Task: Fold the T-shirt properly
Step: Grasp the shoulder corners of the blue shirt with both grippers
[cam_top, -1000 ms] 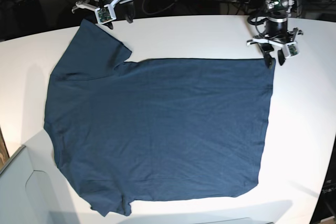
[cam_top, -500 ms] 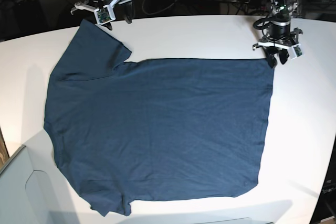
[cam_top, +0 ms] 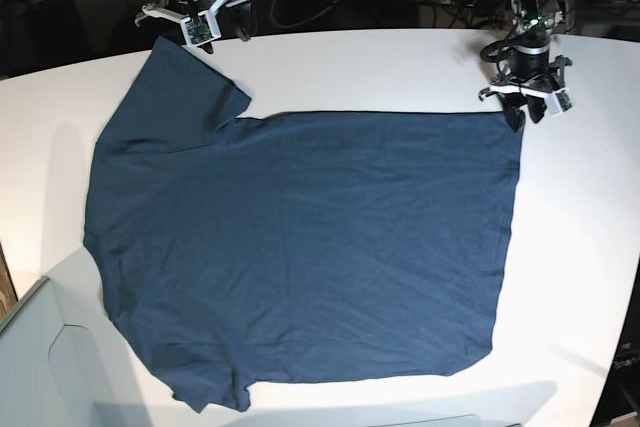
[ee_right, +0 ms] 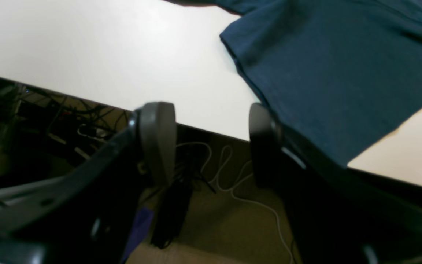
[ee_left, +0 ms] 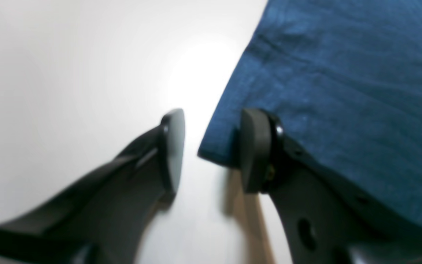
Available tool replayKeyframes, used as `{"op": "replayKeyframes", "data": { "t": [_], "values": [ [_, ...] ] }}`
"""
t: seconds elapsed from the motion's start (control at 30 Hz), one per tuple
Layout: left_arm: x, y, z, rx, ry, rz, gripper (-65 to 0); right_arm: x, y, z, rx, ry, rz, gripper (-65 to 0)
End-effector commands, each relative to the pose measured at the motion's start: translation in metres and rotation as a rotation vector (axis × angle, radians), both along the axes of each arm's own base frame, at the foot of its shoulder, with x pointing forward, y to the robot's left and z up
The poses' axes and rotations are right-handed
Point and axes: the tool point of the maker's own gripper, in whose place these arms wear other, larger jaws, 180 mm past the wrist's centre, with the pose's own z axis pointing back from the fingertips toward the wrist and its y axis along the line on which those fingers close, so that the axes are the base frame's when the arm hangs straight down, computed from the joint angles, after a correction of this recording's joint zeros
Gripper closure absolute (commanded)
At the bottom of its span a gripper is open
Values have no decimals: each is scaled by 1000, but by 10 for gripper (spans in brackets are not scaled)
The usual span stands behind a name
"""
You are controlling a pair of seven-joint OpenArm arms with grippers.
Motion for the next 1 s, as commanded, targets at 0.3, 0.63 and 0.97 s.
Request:
{"op": "replayKeyframes", "data": {
  "t": [0.3, 0.63, 0.97],
  "values": [
    [8, -20, 1, -17, -17, -54, -179, 5, -10, 7, -14, -31, -24, -304],
    [9, -17, 2, -13, -20, -47, 0, 22, -61, 11, -123, -74, -119, -307],
    [7, -17, 1, -10, -14, -49, 0, 42, -99, 15, -200, -125, -190, -429]
  ]
}}
